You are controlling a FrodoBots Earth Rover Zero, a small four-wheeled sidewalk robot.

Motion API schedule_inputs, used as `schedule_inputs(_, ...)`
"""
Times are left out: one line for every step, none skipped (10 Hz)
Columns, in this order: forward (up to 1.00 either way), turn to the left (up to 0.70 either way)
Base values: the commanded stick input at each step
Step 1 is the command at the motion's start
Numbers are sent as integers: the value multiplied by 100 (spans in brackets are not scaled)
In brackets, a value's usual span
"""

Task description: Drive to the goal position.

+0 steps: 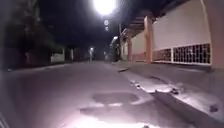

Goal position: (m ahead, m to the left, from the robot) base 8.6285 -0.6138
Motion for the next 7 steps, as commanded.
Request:
schedule_inputs(70, 1)
schedule_inputs(70, 1)
schedule_inputs(70, 1)
schedule_inputs(70, 1)
schedule_inputs(70, 23)
schedule_inputs(70, 36)
schedule_inputs(70, 31)
